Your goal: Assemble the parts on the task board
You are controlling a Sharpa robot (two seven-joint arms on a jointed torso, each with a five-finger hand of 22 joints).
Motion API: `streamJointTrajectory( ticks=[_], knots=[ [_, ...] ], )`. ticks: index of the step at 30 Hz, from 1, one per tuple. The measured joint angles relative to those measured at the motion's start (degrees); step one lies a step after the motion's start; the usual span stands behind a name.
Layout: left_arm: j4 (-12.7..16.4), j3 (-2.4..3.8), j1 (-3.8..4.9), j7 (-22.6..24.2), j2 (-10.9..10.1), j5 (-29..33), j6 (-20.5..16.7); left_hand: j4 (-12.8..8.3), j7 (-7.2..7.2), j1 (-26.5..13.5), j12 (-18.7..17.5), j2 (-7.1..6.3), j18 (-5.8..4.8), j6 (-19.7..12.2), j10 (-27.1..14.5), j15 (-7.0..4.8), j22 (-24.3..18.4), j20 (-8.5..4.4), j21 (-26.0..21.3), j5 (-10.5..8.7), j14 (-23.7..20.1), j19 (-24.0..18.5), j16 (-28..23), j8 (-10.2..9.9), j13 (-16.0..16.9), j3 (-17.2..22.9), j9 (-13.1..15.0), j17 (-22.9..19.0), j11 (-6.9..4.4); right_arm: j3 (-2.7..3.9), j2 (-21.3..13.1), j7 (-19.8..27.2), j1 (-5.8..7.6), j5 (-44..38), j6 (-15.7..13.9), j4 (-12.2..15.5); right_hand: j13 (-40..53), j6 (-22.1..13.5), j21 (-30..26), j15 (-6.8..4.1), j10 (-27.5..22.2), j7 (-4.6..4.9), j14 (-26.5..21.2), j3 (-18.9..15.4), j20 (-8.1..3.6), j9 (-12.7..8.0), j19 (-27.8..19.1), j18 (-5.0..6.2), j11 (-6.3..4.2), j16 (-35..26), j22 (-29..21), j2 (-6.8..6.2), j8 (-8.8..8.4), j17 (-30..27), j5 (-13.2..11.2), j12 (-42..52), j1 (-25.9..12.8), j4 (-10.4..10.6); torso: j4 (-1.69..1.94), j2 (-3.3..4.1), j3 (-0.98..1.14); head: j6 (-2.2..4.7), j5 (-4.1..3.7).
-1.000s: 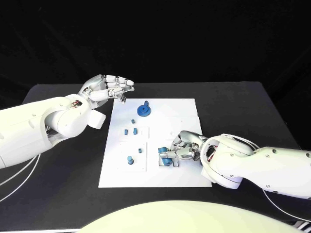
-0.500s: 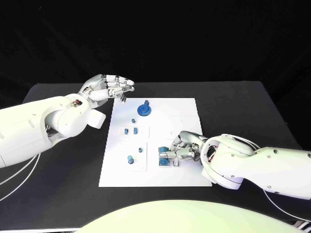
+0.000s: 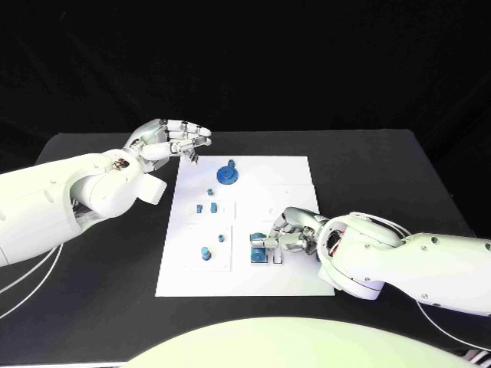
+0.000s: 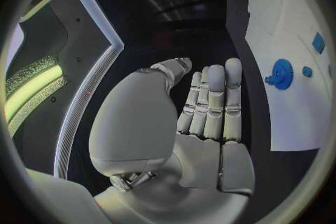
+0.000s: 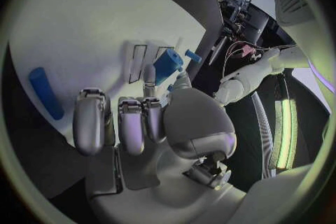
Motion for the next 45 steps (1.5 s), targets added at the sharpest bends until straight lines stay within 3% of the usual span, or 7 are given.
streamJointTrajectory(
  ticks=[7,19,23,31,45],
  knots=[
    [-0.01,0.0,-0.02,-0.13,-0.05,-0.04,0.01,0.0,0.0,0.0,0.0,0.0,0.0,0.0,0.0,0.0,0.0,0.0,0.0,0.0,0.0,0.0,0.0,0.0,0.0,0.0,0.0,0.0,0.0,0.0,-1.2,0.33,0.0,-0.33,0.01,1.29,-0.01,-0.18,-0.19,0.0,0.0,0.18,0.0,-0.27,0.0,0.29,0.0,0.0,0.0,0.0,0.0,-1.59,0.18,0.0,0.0,0.0,4.19,-0.27,0.0,0.0,0.01,0.03,0.02],
    [-0.12,0.0,0.0,-0.33,-0.14,-0.08,0.01,0.16,0.0,0.0,0.0,0.0,0.0,0.0,0.0,0.0,-0.05,0.0,0.0,0.0,0.0,0.0,0.0,0.0,-0.01,0.16,0.0,0.0,0.0,0.01,-3.92,1.63,0.08,-0.19,0.21,4.45,0.02,-0.18,-0.19,-0.33,0.0,0.18,-0.09,-0.43,0.0,0.42,0.0,0.0,0.01,0.0,-0.01,-2.38,0.18,-0.01,0.0,0.0,7.26,-0.43,-0.04,0.0,0.03,-0.06,0.36],
    [-0.15,-0.01,0.0,-0.36,-0.13,-0.09,0.02,0.16,0.0,0.0,0.0,0.0,0.0,0.0,0.0,0.0,-0.05,0.0,0.0,0.0,0.0,0.0,0.0,0.0,-0.01,0.16,0.0,0.0,0.0,0.01,-3.98,1.9,0.09,-0.08,0.57,4.48,0.12,-0.18,-0.19,-0.42,0.0,0.18,0.01,-0.43,0.0,0.41,0.0,0.01,0.01,0.0,-0.01,-2.43,0.18,-0.01,0.0,0.03,7.89,-0.43,-0.04,0.0,0.04,-0.11,0.37],
    [-0.16,-0.01,-0.01,-0.41,-0.09,-0.11,0.04,0.16,0.0,0.0,0.0,0.0,0.0,0.0,0.0,0.0,-0.05,0.0,0.0,0.0,0.0,0.0,0.0,0.0,-0.02,0.16,0.0,0.0,0.0,0.0,-3.27,1.76,0.1,0.1,0.91,3.41,0.39,-0.4,-0.19,-0.37,0.04,-0.03,0.02,1.12,0.0,0.23,0.0,0.0,-0.04,0.0,-0.02,-2.21,0.18,-0.01,0.22,0.32,13.43,-1.12,0.02,0.02,0.01,-0.1,0.37],
    [-0.17,-0.02,-0.01,-0.47,-0.13,-0.14,0.12,0.16,0.0,0.0,0.0,0.0,0.0,0.0,0.0,0.0,-0.05,0.0,0.0,0.0,0.0,0.0,0.0,0.0,0.02,0.16,0.0,0.0,0.0,-0.01,-1.97,0.57,0.07,-0.02,0.43,2.07,0.34,-0.4,-0.41,-0.5,-0.03,-0.02,-0.12,2.54,-0.42,-0.14,0.0,0.0,-0.26,0.0,0.02,-3.32,-0.29,-0.02,0.21,0.09,14.67,-0.83,0.04,0.01,-0.02,-0.28,0.54]
  ],
)
